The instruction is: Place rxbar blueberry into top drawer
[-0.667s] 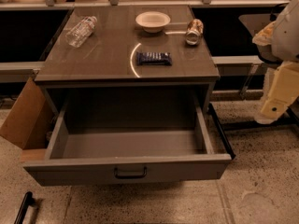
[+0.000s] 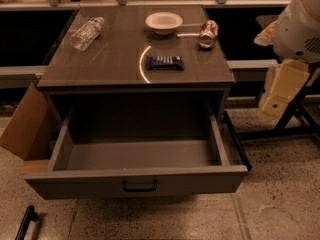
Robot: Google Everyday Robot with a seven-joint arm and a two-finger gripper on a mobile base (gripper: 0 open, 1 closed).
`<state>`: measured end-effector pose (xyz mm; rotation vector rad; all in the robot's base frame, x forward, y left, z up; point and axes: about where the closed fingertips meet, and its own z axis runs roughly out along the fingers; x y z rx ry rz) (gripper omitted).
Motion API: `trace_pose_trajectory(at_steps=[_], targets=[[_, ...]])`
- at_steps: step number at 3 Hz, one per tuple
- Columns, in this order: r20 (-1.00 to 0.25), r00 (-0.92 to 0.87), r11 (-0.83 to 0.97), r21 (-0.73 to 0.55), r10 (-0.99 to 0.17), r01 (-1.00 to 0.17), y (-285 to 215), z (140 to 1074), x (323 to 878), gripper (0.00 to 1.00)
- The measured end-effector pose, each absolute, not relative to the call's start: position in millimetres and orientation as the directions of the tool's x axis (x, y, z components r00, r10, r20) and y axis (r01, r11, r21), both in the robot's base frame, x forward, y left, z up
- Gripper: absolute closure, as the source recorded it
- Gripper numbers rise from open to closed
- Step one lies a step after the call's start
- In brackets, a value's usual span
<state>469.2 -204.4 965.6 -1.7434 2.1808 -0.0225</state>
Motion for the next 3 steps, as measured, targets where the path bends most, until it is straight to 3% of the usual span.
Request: trace_pose_trajectory(at_steps=[3], targets=[[-0.372, -0.146, 0.244, -0.232, -0.917, -0.942, -168.8, 939.3, 535.2, 0.00]])
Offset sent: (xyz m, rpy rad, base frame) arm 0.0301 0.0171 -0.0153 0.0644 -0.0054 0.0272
